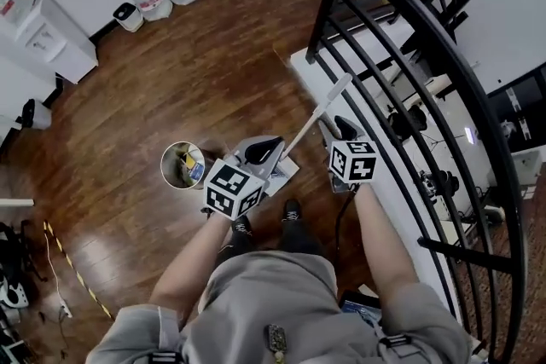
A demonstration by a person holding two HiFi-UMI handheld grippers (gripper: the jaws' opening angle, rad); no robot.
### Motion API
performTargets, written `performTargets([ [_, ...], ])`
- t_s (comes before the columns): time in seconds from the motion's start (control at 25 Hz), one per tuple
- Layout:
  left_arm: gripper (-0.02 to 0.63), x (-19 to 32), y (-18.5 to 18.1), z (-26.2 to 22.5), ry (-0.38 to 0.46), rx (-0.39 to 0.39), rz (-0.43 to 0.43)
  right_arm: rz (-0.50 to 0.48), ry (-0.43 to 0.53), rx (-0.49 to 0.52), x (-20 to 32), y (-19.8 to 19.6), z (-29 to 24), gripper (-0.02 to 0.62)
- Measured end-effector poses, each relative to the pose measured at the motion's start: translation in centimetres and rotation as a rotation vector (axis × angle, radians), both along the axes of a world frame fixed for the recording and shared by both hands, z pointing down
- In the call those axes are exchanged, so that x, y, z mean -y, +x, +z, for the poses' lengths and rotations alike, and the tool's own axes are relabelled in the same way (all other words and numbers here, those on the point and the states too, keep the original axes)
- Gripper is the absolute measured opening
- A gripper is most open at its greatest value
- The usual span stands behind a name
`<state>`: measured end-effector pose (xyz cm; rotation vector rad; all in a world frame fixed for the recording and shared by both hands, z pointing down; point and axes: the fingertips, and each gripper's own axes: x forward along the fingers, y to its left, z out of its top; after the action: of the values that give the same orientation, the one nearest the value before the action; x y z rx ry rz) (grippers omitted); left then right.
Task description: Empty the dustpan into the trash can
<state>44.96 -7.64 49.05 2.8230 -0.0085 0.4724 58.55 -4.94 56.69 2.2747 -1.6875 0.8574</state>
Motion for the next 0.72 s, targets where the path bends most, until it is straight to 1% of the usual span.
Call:
performTargets([
  [0.12,0.005,-0.3,2.4,1.4,-0.008,0.024,-0.048,-0.088,-0.026,0.039,1.5,2.7,3.5,0.254],
  [0.2,0.005,-0.5,3.4,2.2,-0.013,0.039,-0.078,-0.148,-0.041,0.051,2.5,3.5,5.4,0.279],
  [0.32,0.005,-0.9,3.8,3.2,-0.022,0.062,-0.119,-0.231,-0.048,0.054,3.9,3.6,7.6,0.295],
  [0.44,0.005,-0.9,3.6,4.0,-0.035,0.086,-0.163,-0.298,-0.038,0.050,5.1,3.4,9.1,0.295],
  [0.48,0.005,-0.8,3.4,4.3,-0.036,0.094,-0.178,-0.319,-0.032,0.044,5.5,3.4,9.4,0.286],
  [0.56,0.005,-0.3,2.9,4.8,-0.035,0.111,-0.210,-0.352,-0.017,0.028,6.1,3.4,9.8,0.221],
  [0.72,0.005,0.6,0.7,5.4,-0.033,0.138,-0.289,-0.386,-0.026,0.030,6.4,3.0,10.0,0.218],
])
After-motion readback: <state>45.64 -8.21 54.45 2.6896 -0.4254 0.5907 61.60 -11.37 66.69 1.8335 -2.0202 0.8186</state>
